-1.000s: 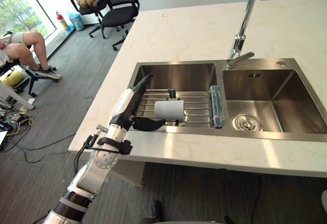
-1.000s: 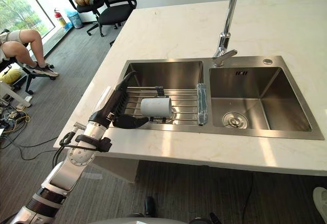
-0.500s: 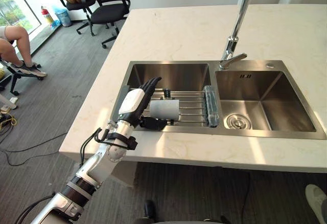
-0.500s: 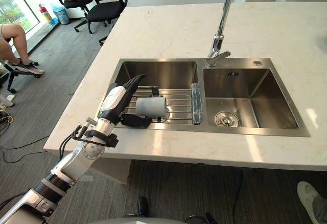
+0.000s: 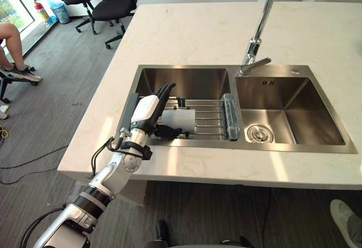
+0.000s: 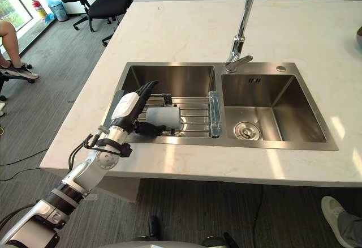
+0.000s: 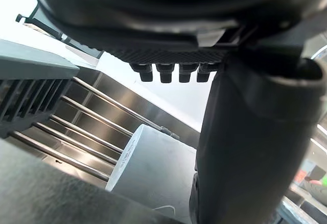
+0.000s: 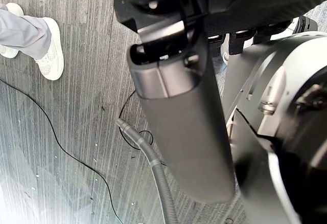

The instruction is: Walk over to the sink, pick up the cup, carry it to the dishwasher, place the cup inside the dishwasher, then close the dishwasher door

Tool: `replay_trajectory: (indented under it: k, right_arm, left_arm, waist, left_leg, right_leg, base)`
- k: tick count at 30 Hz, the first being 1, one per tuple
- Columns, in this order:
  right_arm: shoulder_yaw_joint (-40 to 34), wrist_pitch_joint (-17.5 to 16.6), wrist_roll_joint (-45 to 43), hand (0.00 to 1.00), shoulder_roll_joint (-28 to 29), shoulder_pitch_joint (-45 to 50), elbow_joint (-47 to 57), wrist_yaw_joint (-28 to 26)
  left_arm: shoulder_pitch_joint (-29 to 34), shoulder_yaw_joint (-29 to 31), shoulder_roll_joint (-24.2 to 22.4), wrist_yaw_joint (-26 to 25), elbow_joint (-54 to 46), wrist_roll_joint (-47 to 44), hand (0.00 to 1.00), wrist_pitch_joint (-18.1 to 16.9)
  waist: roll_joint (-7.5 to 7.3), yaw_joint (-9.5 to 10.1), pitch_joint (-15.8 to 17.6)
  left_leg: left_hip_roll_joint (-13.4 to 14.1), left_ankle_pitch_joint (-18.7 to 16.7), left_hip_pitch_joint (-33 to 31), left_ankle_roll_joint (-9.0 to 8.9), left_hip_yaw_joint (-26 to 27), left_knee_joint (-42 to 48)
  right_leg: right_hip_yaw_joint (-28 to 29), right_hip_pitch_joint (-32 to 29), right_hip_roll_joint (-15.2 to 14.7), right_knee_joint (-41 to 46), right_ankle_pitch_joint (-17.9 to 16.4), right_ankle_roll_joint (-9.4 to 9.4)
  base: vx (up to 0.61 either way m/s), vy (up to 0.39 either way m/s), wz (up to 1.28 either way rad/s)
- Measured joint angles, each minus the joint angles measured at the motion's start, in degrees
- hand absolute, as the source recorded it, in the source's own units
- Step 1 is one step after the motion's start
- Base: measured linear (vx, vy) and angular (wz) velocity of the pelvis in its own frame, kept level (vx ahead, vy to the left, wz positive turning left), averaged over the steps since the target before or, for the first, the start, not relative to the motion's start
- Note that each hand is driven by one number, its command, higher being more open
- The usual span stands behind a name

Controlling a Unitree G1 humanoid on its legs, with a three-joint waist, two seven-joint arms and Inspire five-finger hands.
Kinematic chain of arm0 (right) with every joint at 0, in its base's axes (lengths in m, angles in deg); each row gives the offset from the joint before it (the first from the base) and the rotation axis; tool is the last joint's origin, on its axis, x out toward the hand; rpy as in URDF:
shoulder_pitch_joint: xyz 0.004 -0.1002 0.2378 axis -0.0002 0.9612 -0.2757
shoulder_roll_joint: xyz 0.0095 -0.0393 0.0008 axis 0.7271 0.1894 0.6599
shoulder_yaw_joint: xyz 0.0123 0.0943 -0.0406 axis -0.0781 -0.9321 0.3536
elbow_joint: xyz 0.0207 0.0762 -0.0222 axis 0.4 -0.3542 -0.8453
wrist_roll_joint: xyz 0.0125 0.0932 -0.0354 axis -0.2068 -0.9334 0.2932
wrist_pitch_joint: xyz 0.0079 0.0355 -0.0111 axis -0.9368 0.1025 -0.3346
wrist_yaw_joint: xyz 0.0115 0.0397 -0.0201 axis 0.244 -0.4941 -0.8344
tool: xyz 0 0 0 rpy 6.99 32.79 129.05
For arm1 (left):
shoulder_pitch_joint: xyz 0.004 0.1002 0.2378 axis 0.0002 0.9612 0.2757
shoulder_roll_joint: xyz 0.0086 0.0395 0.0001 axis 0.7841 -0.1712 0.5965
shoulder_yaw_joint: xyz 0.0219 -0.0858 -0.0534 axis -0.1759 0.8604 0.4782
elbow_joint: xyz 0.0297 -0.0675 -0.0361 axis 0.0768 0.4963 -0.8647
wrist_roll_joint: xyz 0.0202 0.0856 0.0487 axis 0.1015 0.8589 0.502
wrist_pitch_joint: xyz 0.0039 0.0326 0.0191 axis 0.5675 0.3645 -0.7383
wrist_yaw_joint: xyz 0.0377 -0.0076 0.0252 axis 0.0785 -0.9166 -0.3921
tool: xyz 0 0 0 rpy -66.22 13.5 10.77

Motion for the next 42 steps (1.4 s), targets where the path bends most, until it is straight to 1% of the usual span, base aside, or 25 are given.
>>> replay_trajectory:
  k: [1, 3, 4, 8, 9, 11, 12, 14, 19, 24, 28, 30, 33, 35, 42]
  right_arm:
    - [0.5, 0.0, 0.0, 1.00, -0.1, 0.0, 0.1, 0.0]
    - [0.6, 0.2, 0.0, 1.00, -0.2, 0.0, 0.3, 0.1]
    - [0.6, 0.2, 0.0, 1.00, -0.2, 0.0, 0.3, 0.1]
    - [2.2, 0.6, 0.0, 1.00, -0.9, 0.0, 0.8, 0.8]
    - [2.7, 0.7, 0.0, 1.00, -1.1, -0.1, 0.8, 0.8]
    - [3.6, 1.1, 0.0, 1.00, -1.6, -0.3, 0.8, 1.0]
    - [4.0, 1.2, 0.0, 1.00, -1.8, -0.5, 0.8, 1.0]
    - [5.0, 1.4, 0.0, 1.00, -2.1, -0.6, 1.1, 1.1]
    - [7.1, 1.8, 0.0, 1.00, -2.6, -1.1, 1.5, 2.0]
    - [8.5, 2.5, 0.0, 1.00, -3.2, -2.2, 1.5, 2.8]
    - [9.5, 2.7, -0.2, 1.00, -3.7, -2.6, 1.5, 3.6]
    - [9.5, 2.8, -0.3, 1.00, -3.8, -2.6, 1.5, 3.7]
    - [9.5, 2.8, -0.3, 1.00, -3.9, -2.7, 1.5, 3.9]
    - [9.6, 2.9, -0.3, 1.00, -3.9, -2.8, 1.5, 4.1]
    - [10.7, 3.2, -0.5, 1.00, -4.4, -3.0, 1.5, 4.2]
  left_arm:
    - [-0.7, -0.1, 0.2, 1.6, 0.3, 0.4, 1.00, 0.0]
    - [-2.5, -0.6, 1.2, 6.4, 0.9, 0.8, 1.00, -0.2]
    - [-3.0, -1.3, 1.8, 7.5, 0.9, 0.8, 1.00, -0.2]
    - [-7.4, -4.7, 4.8, 16.1, 0.8, 0.3, 1.00, -0.1]
    - [-8.0, -5.2, 5.0, 17.1, 0.7, 0.2, 1.00, 0.0]
    - [-9.6, -7.1, 5.6, 19.9, 0.0, 0.1, 1.00, 1.7]
    - [-10.1, -8.5, 6.0, 21.4, 0.0, 0.2, 1.00, 2.7]
    - [-10.5, -9.2, 6.0, 23.4, -1.1, -0.3, 1.00, 4.6]
    - [-12.7, -11.4, 5.9, 27.0, -2.6, 0.3, 1.00, 8.4]
    - [-13.0, -11.4, 4.9, 28.2, -2.4, 2.4, 1.00, 11.9]
    - [-12.9, -11.2, 3.5, 28.2, -1.0, 4.2, 1.00, 12.4]
    - [-12.8, -11.0, 3.4, 28.2, -0.8, 4.4, 1.00, 12.3]
    - [-12.0, -9.8, 2.6, 28.1, -0.1, 6.2, 1.00, 10.9]
    - [-11.5, -8.5, 1.9, 27.3, 1.3, 6.6, 1.00, 9.1]
    - [-10.9, -7.8, 1.3, 26.5, 1.6, 10.0, 1.00, 8.1]
  waist:
    - [-0.01, -0.11, 0.0]
    - [-0.03, -0.55, 0.0]
    - [-0.04, -0.63, 0.0]
    - [-0.07, -1.01, -0.1]
    - [-0.07, -1.10, -0.1]
    - [-0.04, -1.36, -0.1]
    - [-0.05, -1.68, -0.1]
    - [-0.02, -2.62, -0.1]
    - [-0.02, -3.38, -0.1]
    - [-0.01, -4.41, -0.1]
    - [0.01, -4.43, -0.1]
    - [0.03, -4.44, -0.1]
    - [0.04, -4.43, -0.1]
    - [0.10, -4.44, -0.2]
    - [0.21, -4.48, 0.0]
  left_leg:
    - [0.0, 0.0, 0.0, -0.01, 0.1, 0.0]
    - [0.0, -0.1, 0.1, -0.06, 0.1, 0.0]
    - [0.0, -0.1, 0.1, -0.07, 0.1, 0.0]
    - [-0.3, -0.4, 0.4, -0.01, 0.2, 0.0]
    - [-0.3, -0.4, 0.5, 0.00, 0.2, 0.0]
    - [-0.4, -0.6, 0.6, -0.03, 0.3, 0.0]
    - [-0.4, -0.6, 0.6, -0.04, 0.3, 0.0]
    - [-0.5, -0.7, 0.6, -0.04, 0.3, 0.0]
    - [-0.5, -0.9, 1.0, -0.18, 0.5, 0.0]
    - [-0.5, -1.0, 1.4, -0.21, 0.9, 0.0]
    - [-0.5, -1.1, 1.6, -0.23, 1.1, 0.0]
    - [-0.5, -1.2, 1.7, -0.26, 1.1, 0.0]
    - [-0.5, -1.3, 1.7, -0.31, 1.3, 0.0]
    - [-0.5, -1.4, 1.8, -0.39, 1.5, 0.0]
    - [-0.5, -1.6, 2.1, -0.47, 1.5, 0.0]
  right_leg:
    - [0.1, 0.0, 0.0, 0.0, 0.0, 0.01]
    - [0.1, 0.0, 0.0, 0.0, 0.0, 0.01]
    - [0.1, 0.0, 0.0, 0.0, 0.0, 0.01]
    - [0.1, 0.4, -0.1, -0.3, 0.0, 0.04]
    - [0.1, 0.5, -0.1, -0.3, 0.0, 0.05]
    - [0.2, 0.6, -0.2, -0.5, 0.0, 0.08]
    - [0.2, 0.6, -0.2, -0.6, 0.0, 0.08]
    - [0.2, 0.7, -0.2, -0.8, 0.0, 0.09]
    - [0.3, 1.1, -0.1, -0.9, 0.0, 0.09]
    - [0.8, 1.2, -0.1, -0.9, 0.0, 0.08]
    - [1.0, 1.2, -0.2, -0.9, 0.0, 0.10]
    - [1.1, 1.2, -0.2, -0.9, 0.0, 0.11]
    - [1.2, 1.2, -0.2, -1.0, -0.1, 0.13]
    - [1.4, 1.2, -0.2, -1.0, -0.1, 0.13]
    - [1.4, 1.6, -0.2, -1.1, -0.1, 0.14]
  base:
    - [-0.03, -0.005, -0.04]
    - [0.00, 0.000, 0.00]
    - [0.00, 0.000, 0.00]
    - [0.00, 0.000, 0.00]
    - [0.01, -0.009, -0.03]
    - [0.01, -0.008, -0.03]
    - [0.00, 0.000, 0.00]
    - [0.00, 0.000, 0.00]
    - [0.00, 0.000, 0.00]
    - [-0.01, -0.007, -0.04]
    - [-0.01, -0.004, -0.03]
    - [0.00, 0.000, 0.00]
    - [0.00, 0.000, 0.00]
    - [0.00, 0.000, 0.00]
    - [0.00, 0.000, 0.00]
